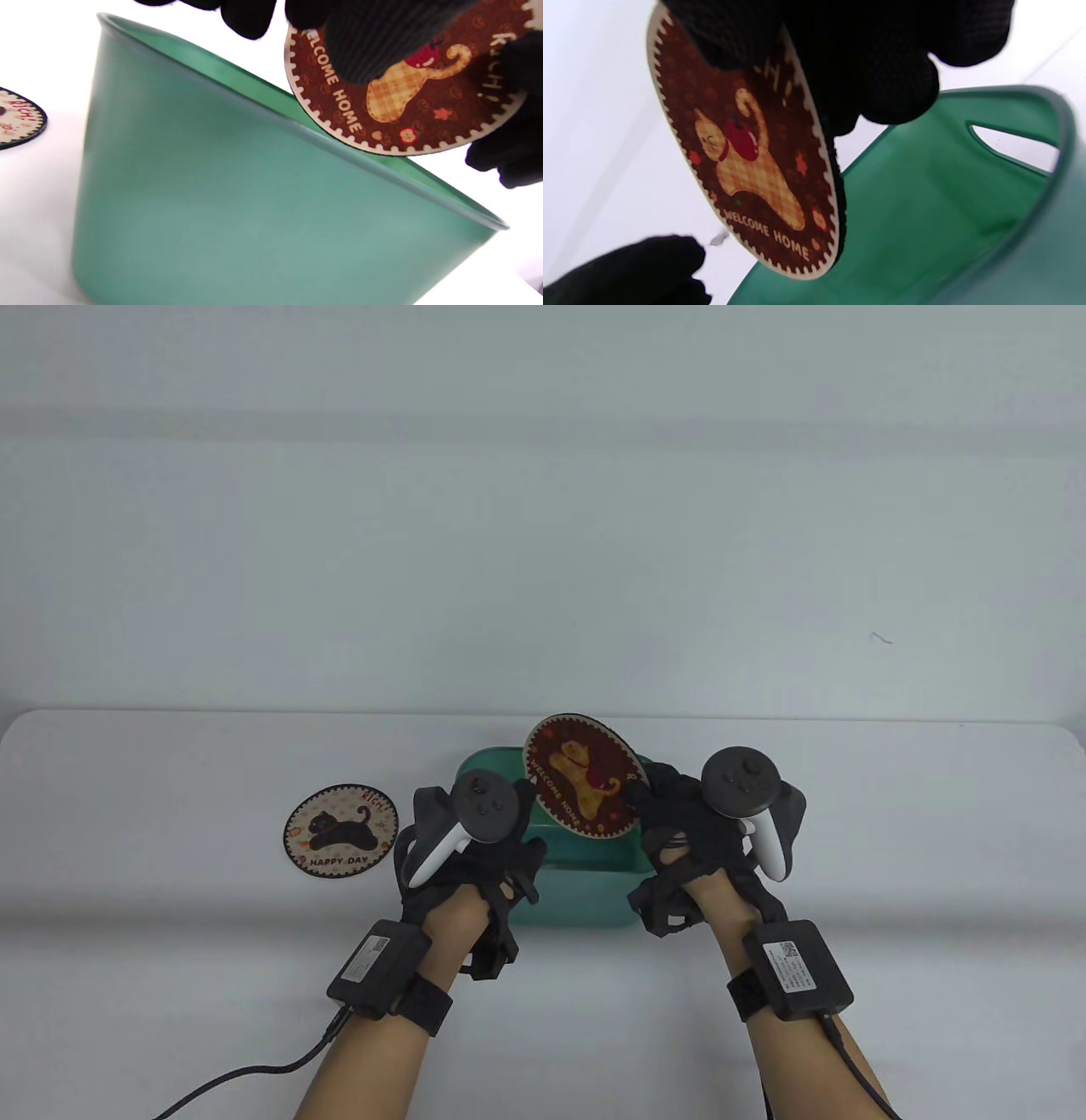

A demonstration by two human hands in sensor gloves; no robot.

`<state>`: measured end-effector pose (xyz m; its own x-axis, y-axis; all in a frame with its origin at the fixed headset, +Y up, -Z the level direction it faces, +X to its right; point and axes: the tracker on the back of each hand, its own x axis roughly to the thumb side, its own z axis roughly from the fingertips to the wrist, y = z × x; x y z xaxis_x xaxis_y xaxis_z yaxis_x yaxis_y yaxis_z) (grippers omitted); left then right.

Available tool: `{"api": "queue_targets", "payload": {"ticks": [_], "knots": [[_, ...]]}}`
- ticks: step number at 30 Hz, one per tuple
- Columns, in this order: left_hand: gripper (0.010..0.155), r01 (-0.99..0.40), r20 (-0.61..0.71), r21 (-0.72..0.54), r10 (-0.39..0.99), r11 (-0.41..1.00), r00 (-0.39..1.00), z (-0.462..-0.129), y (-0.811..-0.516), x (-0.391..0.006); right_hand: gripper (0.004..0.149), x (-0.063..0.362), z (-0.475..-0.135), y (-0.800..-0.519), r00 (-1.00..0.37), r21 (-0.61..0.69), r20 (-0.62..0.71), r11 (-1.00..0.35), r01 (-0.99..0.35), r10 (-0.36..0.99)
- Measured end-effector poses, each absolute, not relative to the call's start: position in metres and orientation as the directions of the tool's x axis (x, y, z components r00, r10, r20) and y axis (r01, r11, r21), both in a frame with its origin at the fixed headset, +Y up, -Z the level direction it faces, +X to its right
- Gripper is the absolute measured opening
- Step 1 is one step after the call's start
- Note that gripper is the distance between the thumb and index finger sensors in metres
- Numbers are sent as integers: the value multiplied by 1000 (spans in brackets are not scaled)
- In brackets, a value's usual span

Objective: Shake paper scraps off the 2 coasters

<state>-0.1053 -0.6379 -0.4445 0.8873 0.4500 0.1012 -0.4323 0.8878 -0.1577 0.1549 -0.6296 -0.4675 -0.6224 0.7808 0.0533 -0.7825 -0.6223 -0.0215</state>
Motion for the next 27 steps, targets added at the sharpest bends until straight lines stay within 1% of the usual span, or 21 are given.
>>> {"api": "queue_targets", "payload": {"ticks": [3,4,5,6,7,8,10,12,13,14,15,16,17,18,19,20,21,23,25,27], "knots": [[57,-419,93,-163,437,893,895,-444,-639,-108,41,155,-467,-632,-621,-22,52,-621,-784,782],[60,-419,93,-163,437,893,895,-443,-639,-109,41,154,-467,-632,-620,-22,51,-620,-784,783],[68,-421,93,-160,438,893,894,-443,-639,-110,41,154,-467,-632,-620,-22,50,-620,-785,783],[63,-429,94,-154,445,890,890,-443,-639,-111,41,154,-467,-632,-620,-21,50,-620,-784,783],[55,-427,90,-157,444,890,892,-444,-638,-111,41,154,-467,-632,-621,-21,49,-621,-783,782],[52,-418,83,-168,436,893,896,-444,-639,-111,41,155,-467,-632,-622,-22,49,-622,-783,781],[67,-419,92,-152,435,895,896,-443,-640,-111,41,155,-467,-632,-623,-24,49,-622,-782,781],[57,-422,91,-163,439,892,894,-445,-642,-110,41,156,-466,-632,-621,-27,47,-620,-784,782],[58,-415,89,-175,434,893,897,-445,-643,-110,41,156,-467,-632,-622,-27,47,-622,-783,781],[63,-415,97,-162,433,895,896,-445,-643,-109,41,156,-466,-632,-624,-27,46,-624,-781,780],[65,-418,101,-153,435,895,895,-445,-643,-109,41,157,-466,-632,-625,-27,45,-624,-781,780],[57,-421,97,-162,439,892,893,-446,-644,-109,41,157,-466,-633,-624,-27,44,-624,-781,780],[55,-414,93,-179,434,893,896,-446,-644,-108,40,157,-466,-633,-625,-26,43,-624,-781,780],[60,-407,97,-184,428,895,898,-445,-645,-109,41,157,-466,-633,-625,-27,42,-624,-781,780],[71,-414,113,-146,430,899,895,-445,-645,-109,41,157,-466,-633,-624,-26,41,-623,-782,780],[73,-426,119,-127,440,896,890,-445,-644,-110,41,157,-466,-633,-623,-27,41,-622,-783,781],[71,-445,117,-119,457,888,882,-445,-644,-111,41,157,-466,-633,-620,-28,41,-620,-784,783],[61,-447,108,-136,462,884,880,-444,-643,-113,41,158,-466,-633,-620,-28,41,-619,-785,784],[61,-440,123,-114,452,891,884,-441,-642,-116,41,161,-465,-632,-610,-40,43,-609,-792,791],[60,-478,143,-66,482,876,864,-433,-639,-126,41,168,-462,-631,-569,-71,47,-566,-822,821]]}}
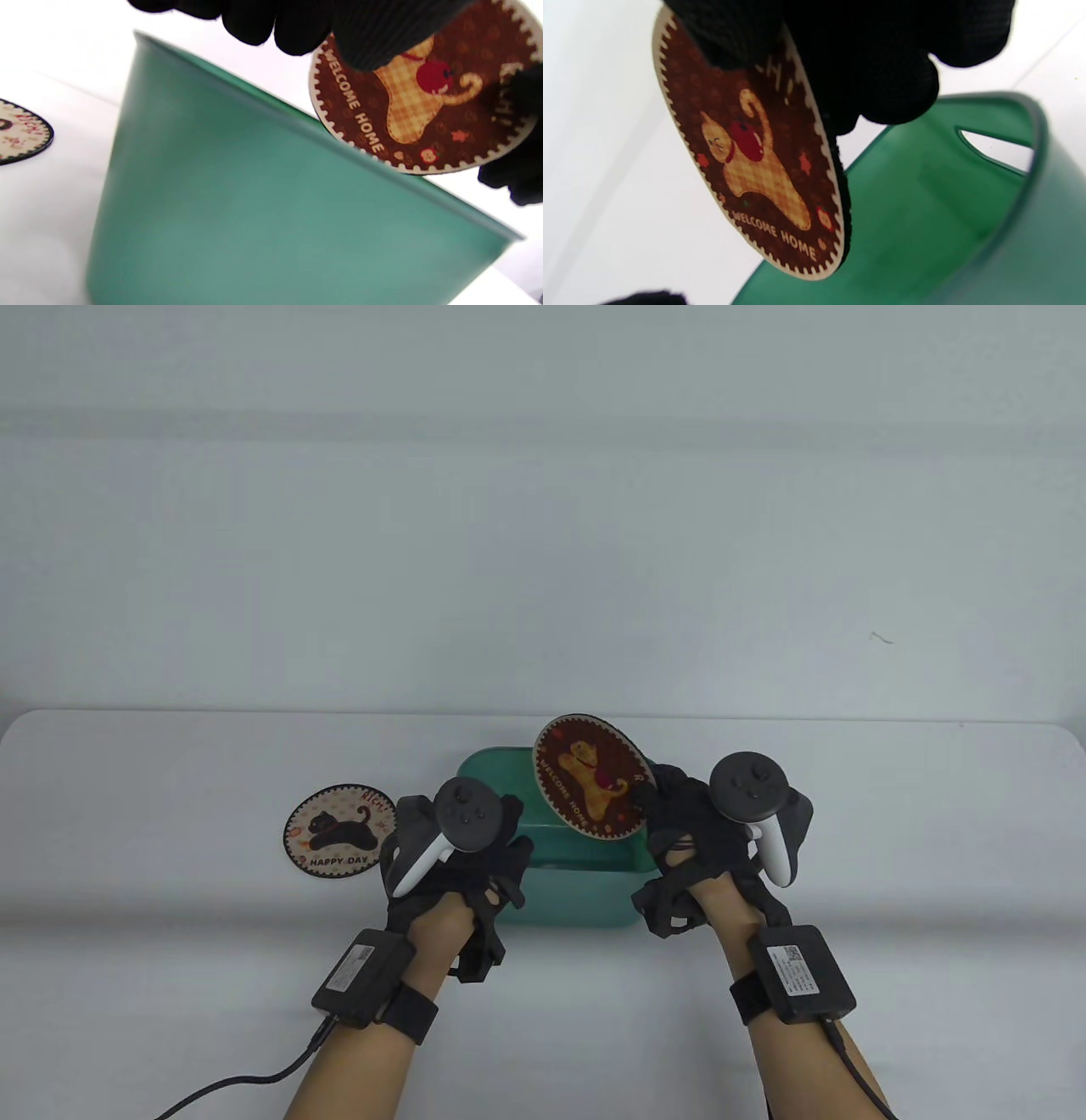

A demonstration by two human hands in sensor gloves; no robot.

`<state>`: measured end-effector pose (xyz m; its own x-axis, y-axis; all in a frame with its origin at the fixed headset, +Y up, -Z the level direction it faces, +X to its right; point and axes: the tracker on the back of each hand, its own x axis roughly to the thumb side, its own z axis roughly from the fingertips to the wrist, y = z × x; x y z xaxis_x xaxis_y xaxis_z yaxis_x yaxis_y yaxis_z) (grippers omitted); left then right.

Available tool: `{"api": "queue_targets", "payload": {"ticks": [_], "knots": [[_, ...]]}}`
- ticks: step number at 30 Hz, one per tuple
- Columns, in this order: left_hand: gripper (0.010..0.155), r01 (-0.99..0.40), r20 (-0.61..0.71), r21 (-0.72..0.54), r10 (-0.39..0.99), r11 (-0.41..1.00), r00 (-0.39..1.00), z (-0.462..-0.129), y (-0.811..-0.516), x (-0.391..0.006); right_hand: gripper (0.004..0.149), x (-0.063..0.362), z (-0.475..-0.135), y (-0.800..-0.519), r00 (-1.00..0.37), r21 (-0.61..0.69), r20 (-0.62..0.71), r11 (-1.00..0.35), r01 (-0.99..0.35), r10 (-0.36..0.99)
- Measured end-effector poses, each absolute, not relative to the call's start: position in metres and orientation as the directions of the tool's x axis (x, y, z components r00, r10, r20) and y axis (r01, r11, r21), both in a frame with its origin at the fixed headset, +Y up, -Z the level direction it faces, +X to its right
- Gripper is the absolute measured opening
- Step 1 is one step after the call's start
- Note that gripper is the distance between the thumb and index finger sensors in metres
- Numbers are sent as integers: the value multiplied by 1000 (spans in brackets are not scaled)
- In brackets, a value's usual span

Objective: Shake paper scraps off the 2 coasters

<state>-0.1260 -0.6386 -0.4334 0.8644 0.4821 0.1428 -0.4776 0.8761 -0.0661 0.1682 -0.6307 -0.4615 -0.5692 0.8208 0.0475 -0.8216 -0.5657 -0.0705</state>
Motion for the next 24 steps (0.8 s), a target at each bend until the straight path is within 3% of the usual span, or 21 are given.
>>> {"api": "queue_targets", "payload": {"ticks": [6,11,17,24], "knots": [[59,-615,152,91,599,783,786,-403,-639,-180,43,222,-438,-633,-341,-276,30,-320,-906,940],[59,-707,117,136,698,694,707,-376,-661,-215,46,279,-410,-645,-249,-394,-33,-242,-887,968],[60,-733,72,86,730,674,680,-355,-701,-223,46,335,-373,-671,-259,-444,-165,-306,-842,952],[60,-707,65,29,705,706,706,-348,-724,-220,46,363,-339,-696,-321,-435,-293,-424,-794,901]]}}
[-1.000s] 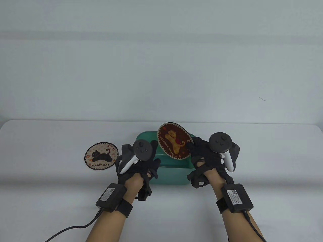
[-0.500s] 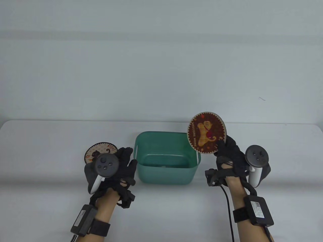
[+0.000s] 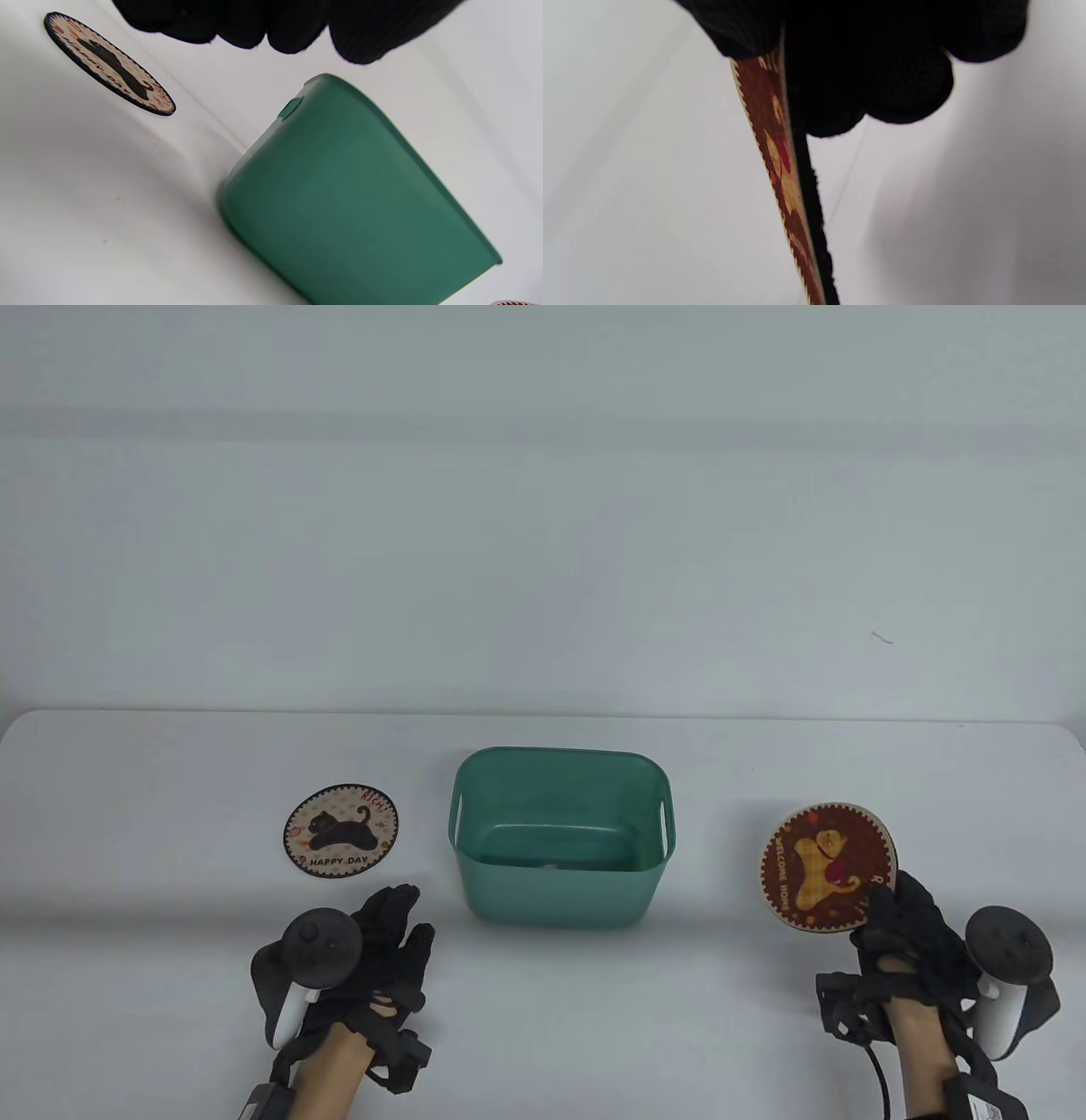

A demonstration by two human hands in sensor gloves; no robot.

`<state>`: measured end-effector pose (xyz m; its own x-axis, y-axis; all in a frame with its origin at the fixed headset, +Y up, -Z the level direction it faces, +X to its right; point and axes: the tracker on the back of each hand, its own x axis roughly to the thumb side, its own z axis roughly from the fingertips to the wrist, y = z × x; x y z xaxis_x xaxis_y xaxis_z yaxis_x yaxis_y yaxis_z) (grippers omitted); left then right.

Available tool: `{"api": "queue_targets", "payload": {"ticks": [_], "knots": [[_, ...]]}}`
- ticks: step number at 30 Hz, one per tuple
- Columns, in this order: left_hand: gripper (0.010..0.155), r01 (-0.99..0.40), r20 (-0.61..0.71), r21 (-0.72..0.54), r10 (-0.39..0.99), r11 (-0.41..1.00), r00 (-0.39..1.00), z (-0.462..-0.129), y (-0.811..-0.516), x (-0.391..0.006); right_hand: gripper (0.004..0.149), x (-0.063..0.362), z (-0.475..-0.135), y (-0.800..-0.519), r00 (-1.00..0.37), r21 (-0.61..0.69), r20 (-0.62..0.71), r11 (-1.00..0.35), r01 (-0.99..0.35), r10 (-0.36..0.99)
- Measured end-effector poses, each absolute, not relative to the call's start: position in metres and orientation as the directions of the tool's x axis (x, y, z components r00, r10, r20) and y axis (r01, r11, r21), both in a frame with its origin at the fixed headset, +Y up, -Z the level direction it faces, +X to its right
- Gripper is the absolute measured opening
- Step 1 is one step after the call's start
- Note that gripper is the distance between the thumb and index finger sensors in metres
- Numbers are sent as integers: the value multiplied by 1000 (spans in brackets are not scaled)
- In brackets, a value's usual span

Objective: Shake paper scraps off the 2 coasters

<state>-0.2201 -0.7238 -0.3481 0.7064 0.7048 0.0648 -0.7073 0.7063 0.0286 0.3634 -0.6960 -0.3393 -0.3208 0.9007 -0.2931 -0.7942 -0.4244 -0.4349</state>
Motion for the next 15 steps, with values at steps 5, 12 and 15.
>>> {"api": "queue_targets", "payload": {"ticks": [5,12,15], "knots": [[60,-717,65,-10,716,697,695,-349,-730,-217,45,368,-328,-713,-345,-377,-389,-490,-786,854],[60,-741,70,-60,743,669,665,-348,-732,-212,44,367,-326,-736,-467,-241,-494,-632,-736,733],[60,-750,66,-64,752,659,655,-348,-733,-212,44,369,-323,-745,-532,-233,-514,-706,-669,673]]}}
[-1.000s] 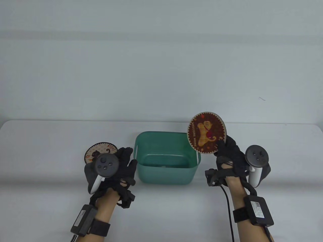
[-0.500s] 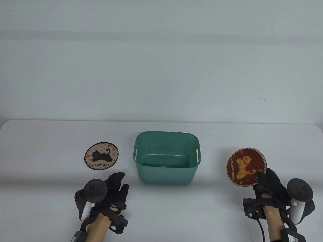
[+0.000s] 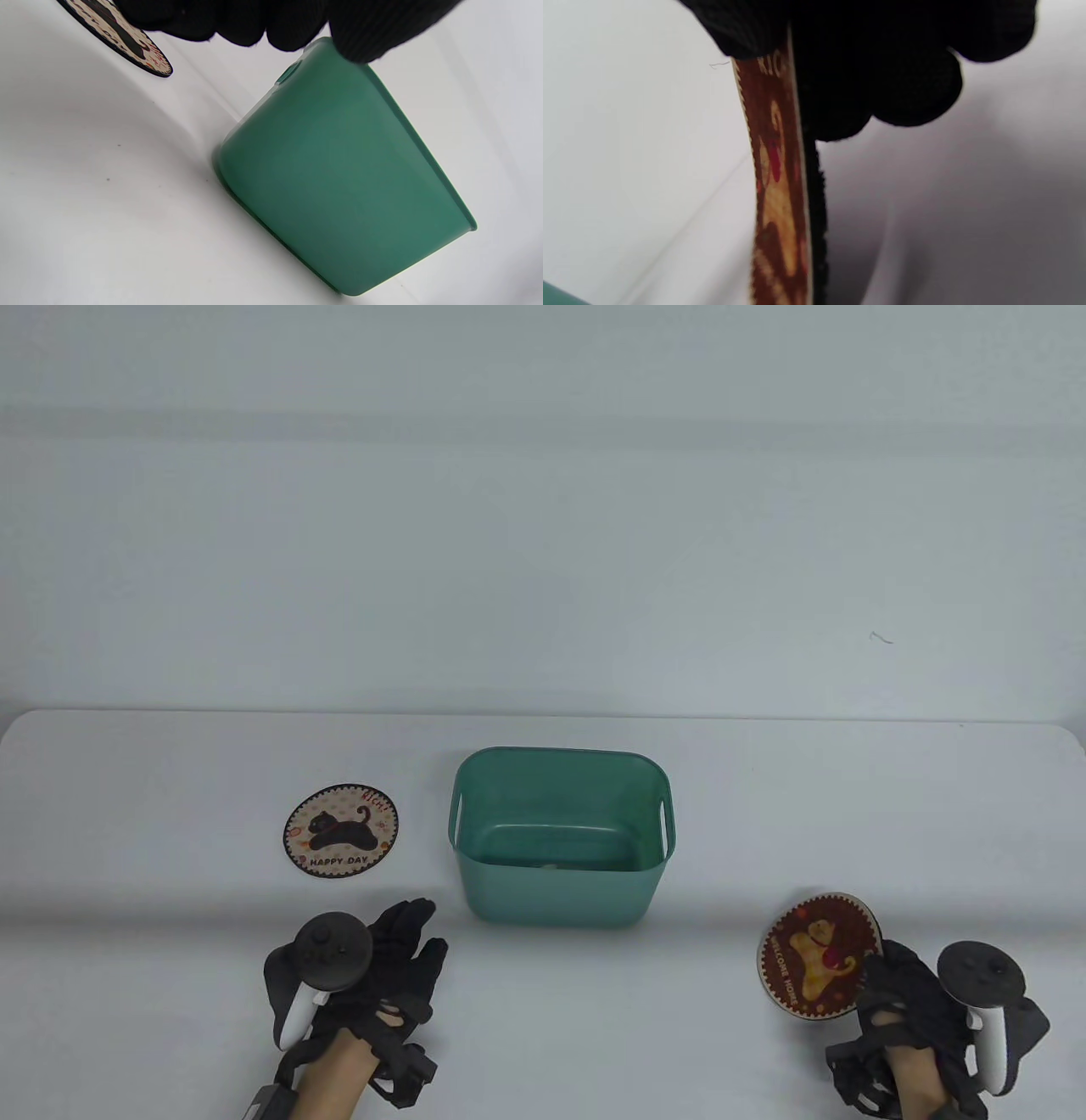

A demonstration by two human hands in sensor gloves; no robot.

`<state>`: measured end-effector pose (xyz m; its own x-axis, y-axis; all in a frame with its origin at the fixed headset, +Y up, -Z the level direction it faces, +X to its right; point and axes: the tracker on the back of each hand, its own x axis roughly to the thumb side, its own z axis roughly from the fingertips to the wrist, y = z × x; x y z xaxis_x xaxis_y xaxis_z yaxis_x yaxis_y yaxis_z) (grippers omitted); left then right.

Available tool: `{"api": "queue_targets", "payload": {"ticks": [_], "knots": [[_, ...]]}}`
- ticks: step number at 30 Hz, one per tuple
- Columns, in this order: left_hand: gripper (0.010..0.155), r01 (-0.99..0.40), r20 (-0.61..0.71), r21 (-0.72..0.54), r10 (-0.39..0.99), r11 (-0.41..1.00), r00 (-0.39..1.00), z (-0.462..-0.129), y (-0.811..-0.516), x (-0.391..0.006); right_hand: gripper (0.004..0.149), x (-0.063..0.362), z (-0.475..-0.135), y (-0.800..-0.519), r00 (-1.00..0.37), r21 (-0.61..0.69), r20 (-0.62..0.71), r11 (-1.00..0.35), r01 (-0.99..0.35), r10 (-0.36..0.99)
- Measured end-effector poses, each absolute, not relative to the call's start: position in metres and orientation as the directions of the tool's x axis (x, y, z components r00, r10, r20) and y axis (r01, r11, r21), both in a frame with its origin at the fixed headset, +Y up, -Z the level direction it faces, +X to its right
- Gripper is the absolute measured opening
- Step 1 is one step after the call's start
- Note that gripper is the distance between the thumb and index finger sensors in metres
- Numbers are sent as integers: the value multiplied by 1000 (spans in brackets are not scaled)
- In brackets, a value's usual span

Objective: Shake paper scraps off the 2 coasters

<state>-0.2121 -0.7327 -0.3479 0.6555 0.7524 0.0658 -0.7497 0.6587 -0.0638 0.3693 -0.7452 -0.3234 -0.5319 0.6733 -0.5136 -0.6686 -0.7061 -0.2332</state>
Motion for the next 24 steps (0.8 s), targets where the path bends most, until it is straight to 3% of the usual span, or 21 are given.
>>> {"api": "queue_targets", "payload": {"ticks": [4,11,18,24], "knots": [[60,-738,61,-99,744,668,665,-347,-739,-207,44,373,-319,-762,-589,-174,-566,-782,-599,577],[61,-707,63,-126,717,696,694,-346,-744,-197,47,373,-320,-767,-661,-136,-612,-881,-453,434],[61,-696,54,-137,707,705,705,-346,-746,-196,64,371,-318,-762,-683,-162,-630,-923,-349,369],[61,-703,47,-134,714,698,699,-346,-746,-197,63,353,-324,-739,-747,-255,-514,-907,-336,421]]}}
